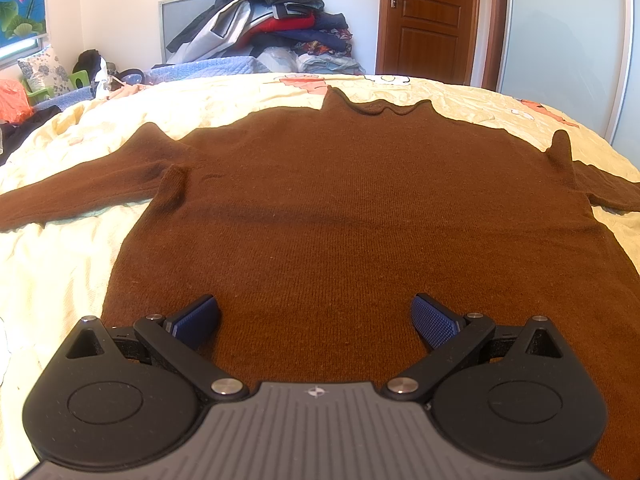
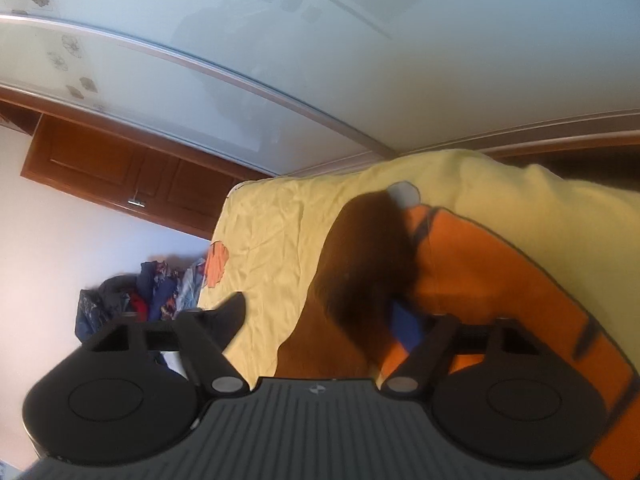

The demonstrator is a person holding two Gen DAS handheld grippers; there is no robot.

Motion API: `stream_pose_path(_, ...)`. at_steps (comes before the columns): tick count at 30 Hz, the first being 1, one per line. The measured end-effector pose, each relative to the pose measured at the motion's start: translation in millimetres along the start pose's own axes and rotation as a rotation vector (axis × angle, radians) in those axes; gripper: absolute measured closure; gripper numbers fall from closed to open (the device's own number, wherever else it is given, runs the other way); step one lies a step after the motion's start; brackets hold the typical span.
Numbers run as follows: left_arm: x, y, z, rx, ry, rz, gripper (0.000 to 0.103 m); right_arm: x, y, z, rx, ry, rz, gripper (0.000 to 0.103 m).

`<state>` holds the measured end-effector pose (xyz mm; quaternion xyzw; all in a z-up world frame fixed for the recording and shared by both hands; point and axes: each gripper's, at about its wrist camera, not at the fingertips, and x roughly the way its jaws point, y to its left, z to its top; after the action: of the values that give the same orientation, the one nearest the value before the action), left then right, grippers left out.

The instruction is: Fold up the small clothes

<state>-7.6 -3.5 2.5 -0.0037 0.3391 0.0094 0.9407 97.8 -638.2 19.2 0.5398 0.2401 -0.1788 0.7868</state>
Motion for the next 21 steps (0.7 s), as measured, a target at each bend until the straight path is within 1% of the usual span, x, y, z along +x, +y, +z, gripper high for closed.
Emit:
stream_pose_path(1, -0.1, 0.0, 0.0, 0.0, 0.0, 0.0, 0.0, 4.0, -1.6, -0.4, 0.003, 0.004, -0.015, 0.068)
stream_pose_path(2, -0.4, -0.1, -0.1, -0.001, 0.0, -0.001, 0.0, 6.4, -4.7, 2.3, 0.009, 0.009, -0.03, 0.082)
stream_pose_path(4, -0.9, -0.3, -0.3, -0.002, 0.0, -0.002, 0.0, 13.2, -9.2, 2.1, 0.008, -0.007, -0.053, 0.093)
stream_pose_path(5, -1.4, -0.4, -0.4, -0.003, -0.001, -0.002, 0.0, 15.5, -8.0, -0.7, -0.005, -0.017, -0.055, 0.091)
stream_pose_path(7, -1.8, -0.9, -0.6, -0.004, -0.001, -0.004, 0.0, 11.2, 4.8, -8.8, -0.05, -0.045, -0.06, 0.09)
stream_pose_path(8, -2.2, -1.5, -0.7, -0.005, -0.001, -0.005, 0.0, 8.1, 19.1, -18.5, -0.084, -0.046, -0.029, 0.09)
stream_pose_path(9, -2.0, -2.2, -0.6, -0.005, -0.001, -0.005, 0.0, 2.1, 37.4, -32.8, -0.131, -0.028, 0.039, 0.09)
stream_pose_path(11, -2.1, -2.7, -0.7, -0.004, -0.001, -0.005, 0.0, -3.2, 87.0, -77.3, -0.283, 0.057, 0.169, 0.09)
stream_pose_path(13, -0.8, -2.5, 0.1, -0.002, 0.001, -0.006, 0.0, -6.7, 140.0, -143.7, -0.461, 0.16, 0.299, 0.089)
stream_pose_path(15, -0.2, -2.1, 0.4, 0.0, 0.001, -0.006, 0.0, -6.4, 179.5, -216.4, -0.567, 0.309, 0.436, 0.088)
stream_pose_path(16, -0.5, -1.0, 0.4, 0.001, 0.001, -0.007, 0.0, -4.7, 194.1, -253.1, -0.604, 0.389, 0.487, 0.083)
stream_pose_path(17, -0.7, -0.3, 0.4, 0.002, 0.001, -0.009, 0.0, -2.1, 205.1, -286.9, -0.639, 0.468, 0.516, 0.056)
stream_pose_path(18, -0.7, 0.5, 0.6, 0.004, 0.002, -0.012, 0.0, 2.0, 213.5, -315.1, -0.666, 0.551, 0.539, 0.037)
stream_pose_path(19, -0.8, 1.1, 0.8, 0.008, 0.003, -0.017, 0.0, 4.2, 216.4, -338.8, -0.683, 0.609, 0.551, 0.009)
stream_pose_path(20, -1.3, 2.5, 1.2, 0.015, 0.006, -0.026, 0.0, 0.1, 216.0, -355.0, -0.697, 0.613, 0.55, 0.007)
stream_pose_path(21, -2.8, 4.4, 2.1, 0.02, 0.01, -0.038, 0.0, -7.3, 211.6, -363.1, -0.71, 0.58, 0.549, 0.008)
